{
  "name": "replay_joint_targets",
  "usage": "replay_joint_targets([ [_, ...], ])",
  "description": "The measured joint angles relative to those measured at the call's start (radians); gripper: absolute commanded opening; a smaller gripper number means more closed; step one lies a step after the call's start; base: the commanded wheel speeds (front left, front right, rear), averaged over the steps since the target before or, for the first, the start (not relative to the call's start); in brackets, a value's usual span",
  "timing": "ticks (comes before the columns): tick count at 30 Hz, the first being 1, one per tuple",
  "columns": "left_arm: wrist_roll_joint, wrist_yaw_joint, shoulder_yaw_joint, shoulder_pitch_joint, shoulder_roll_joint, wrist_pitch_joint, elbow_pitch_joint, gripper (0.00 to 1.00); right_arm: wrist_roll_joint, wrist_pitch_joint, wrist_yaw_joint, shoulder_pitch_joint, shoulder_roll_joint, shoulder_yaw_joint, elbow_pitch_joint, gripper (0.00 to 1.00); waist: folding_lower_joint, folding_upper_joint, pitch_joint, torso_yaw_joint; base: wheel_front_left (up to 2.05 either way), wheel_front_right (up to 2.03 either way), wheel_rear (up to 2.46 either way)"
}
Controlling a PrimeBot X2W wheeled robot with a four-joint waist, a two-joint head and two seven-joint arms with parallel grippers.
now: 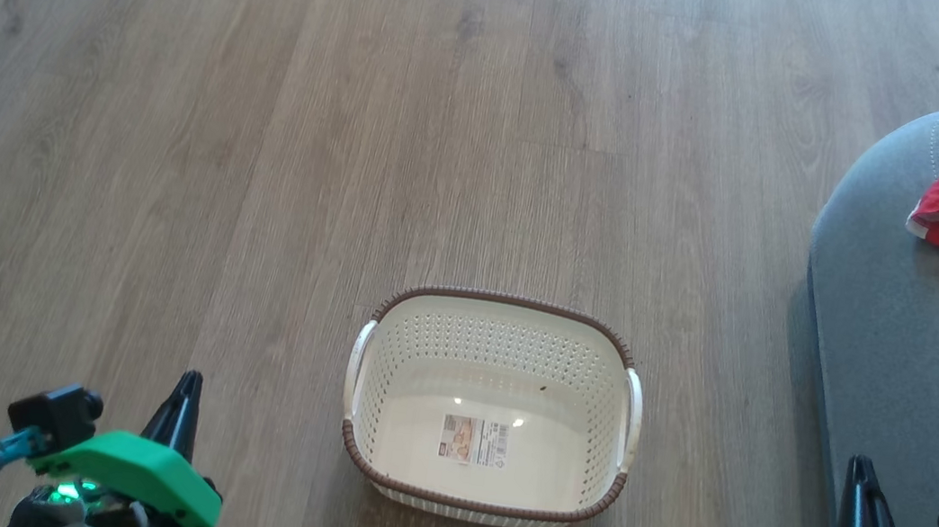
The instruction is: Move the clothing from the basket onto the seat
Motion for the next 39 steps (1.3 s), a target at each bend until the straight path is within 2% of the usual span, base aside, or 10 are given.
replay_joint_targets([
  [39, -0.380, -0.040, 0.125, -0.014, -0.044, 0.111, -0.053, 0.00, 0.503, 0.112, 0.000, -0.042, 0.000, -0.007, 0.005, 0.00, 0.0001, 0.0000, -0.019, -0.027, 0.00, 0.00, 0.00],
])
